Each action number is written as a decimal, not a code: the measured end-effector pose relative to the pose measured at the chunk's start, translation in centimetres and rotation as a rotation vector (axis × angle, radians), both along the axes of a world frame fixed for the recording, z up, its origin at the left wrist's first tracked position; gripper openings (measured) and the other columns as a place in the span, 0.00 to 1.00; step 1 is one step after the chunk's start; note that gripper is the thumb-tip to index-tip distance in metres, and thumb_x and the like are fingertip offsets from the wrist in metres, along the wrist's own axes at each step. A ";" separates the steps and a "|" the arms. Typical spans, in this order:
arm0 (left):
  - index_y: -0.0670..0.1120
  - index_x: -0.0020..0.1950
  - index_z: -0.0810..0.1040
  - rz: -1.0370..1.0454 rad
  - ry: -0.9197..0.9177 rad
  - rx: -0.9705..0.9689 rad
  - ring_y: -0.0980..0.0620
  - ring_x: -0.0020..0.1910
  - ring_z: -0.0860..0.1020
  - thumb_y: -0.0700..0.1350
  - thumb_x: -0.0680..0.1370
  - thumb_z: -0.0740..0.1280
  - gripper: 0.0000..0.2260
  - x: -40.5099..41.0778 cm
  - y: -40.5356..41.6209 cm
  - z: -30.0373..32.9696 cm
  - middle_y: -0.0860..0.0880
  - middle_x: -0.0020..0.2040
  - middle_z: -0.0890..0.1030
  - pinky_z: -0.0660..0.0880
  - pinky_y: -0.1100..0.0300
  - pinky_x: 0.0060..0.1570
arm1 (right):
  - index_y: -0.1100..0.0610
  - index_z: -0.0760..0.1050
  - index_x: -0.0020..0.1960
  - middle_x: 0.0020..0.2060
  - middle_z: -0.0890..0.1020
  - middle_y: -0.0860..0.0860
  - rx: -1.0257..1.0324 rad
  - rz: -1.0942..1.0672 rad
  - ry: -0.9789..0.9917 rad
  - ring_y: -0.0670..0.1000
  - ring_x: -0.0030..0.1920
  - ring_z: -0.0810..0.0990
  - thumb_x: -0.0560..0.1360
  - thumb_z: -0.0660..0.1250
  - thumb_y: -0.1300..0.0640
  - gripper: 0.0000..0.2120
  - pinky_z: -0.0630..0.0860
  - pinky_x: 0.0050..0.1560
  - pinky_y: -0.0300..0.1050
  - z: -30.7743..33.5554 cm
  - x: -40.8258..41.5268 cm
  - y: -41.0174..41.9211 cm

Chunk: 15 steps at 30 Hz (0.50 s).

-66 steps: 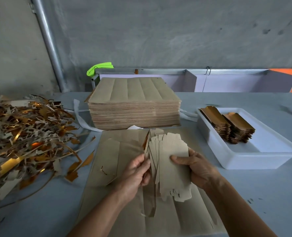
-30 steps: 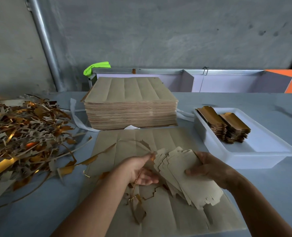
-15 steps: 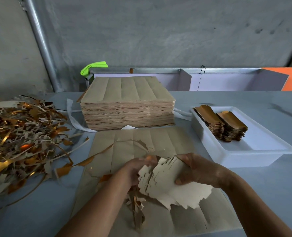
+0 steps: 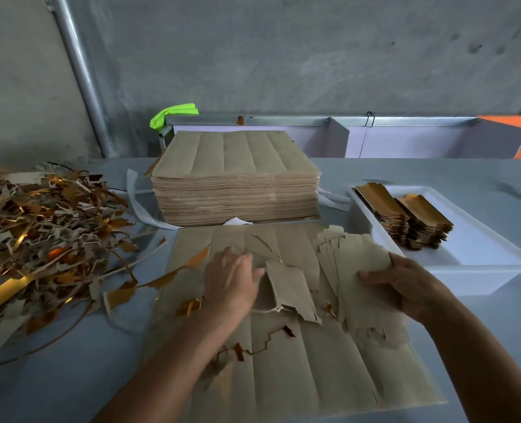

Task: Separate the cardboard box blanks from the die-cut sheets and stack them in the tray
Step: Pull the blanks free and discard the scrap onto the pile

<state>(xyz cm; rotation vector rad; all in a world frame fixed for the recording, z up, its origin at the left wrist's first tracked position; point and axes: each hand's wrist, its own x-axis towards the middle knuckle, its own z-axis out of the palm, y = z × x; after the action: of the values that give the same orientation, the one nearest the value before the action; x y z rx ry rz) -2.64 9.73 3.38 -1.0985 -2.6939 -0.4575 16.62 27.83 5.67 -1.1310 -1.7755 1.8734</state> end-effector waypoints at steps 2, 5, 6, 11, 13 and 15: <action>0.45 0.57 0.74 -0.025 -0.042 0.082 0.49 0.54 0.73 0.62 0.76 0.61 0.22 1.7 1.3 -0.3 0.47 0.55 0.76 0.69 0.57 0.49 | 0.57 0.76 0.58 0.54 0.79 0.60 -0.038 -0.053 0.007 0.63 0.55 0.77 0.57 0.74 0.63 0.30 0.72 0.60 0.65 -0.7 -0.2 -0.1; 0.41 0.69 0.64 0.017 -0.328 -0.018 0.44 0.62 0.72 0.61 0.75 0.65 0.32 2.8 3.3 -0.9 0.42 0.64 0.72 0.70 0.53 0.56 | 0.55 0.77 0.52 0.52 0.80 0.58 -0.106 -0.090 0.043 0.61 0.51 0.77 0.56 0.74 0.63 0.24 0.76 0.46 0.56 -1.3 -0.5 -0.2; 0.40 0.70 0.63 0.047 -0.467 -0.018 0.44 0.63 0.72 0.58 0.74 0.68 0.32 2.7 3.7 -1.2 0.43 0.65 0.72 0.70 0.53 0.58 | 0.54 0.77 0.51 0.51 0.80 0.58 -0.118 -0.092 0.053 0.60 0.50 0.78 0.56 0.74 0.63 0.23 0.76 0.41 0.53 -1.3 -0.5 -0.3; 0.40 0.54 0.79 0.112 -1.220 0.579 0.49 0.41 0.80 0.35 0.71 0.73 0.12 1.2 3.3 -1.8 0.46 0.43 0.83 0.80 0.57 0.43 | 0.58 0.77 0.54 0.48 0.83 0.58 -0.184 -0.059 0.182 0.59 0.50 0.80 0.61 0.72 0.63 0.22 0.76 0.41 0.52 -1.3 0.6 0.2; 0.41 0.52 0.80 0.033 -1.365 0.766 0.50 0.40 0.81 0.33 0.72 0.70 0.10 0.7 2.2 -1.2 0.46 0.42 0.84 0.79 0.55 0.44 | 0.58 0.78 0.54 0.46 0.85 0.57 -0.211 -0.016 0.247 0.58 0.48 0.82 0.62 0.71 0.63 0.20 0.76 0.42 0.52 -1.0 1.0 0.2; 0.41 0.50 0.80 -0.059 -1.436 0.880 0.50 0.39 0.82 0.33 0.72 0.69 0.08 0.4 0.8 -0.5 0.47 0.40 0.85 0.80 0.54 0.42 | 0.57 0.79 0.54 0.46 0.85 0.56 -0.179 0.063 0.282 0.57 0.46 0.83 0.63 0.71 0.64 0.19 0.77 0.42 0.51 -0.4 0.9 -0.5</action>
<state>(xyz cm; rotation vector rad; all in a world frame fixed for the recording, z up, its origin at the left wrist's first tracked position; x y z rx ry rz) -2.28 10.57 2.92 -0.5648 -2.5186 -2.9319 17.48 27.37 5.25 -0.8244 -1.5293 2.1430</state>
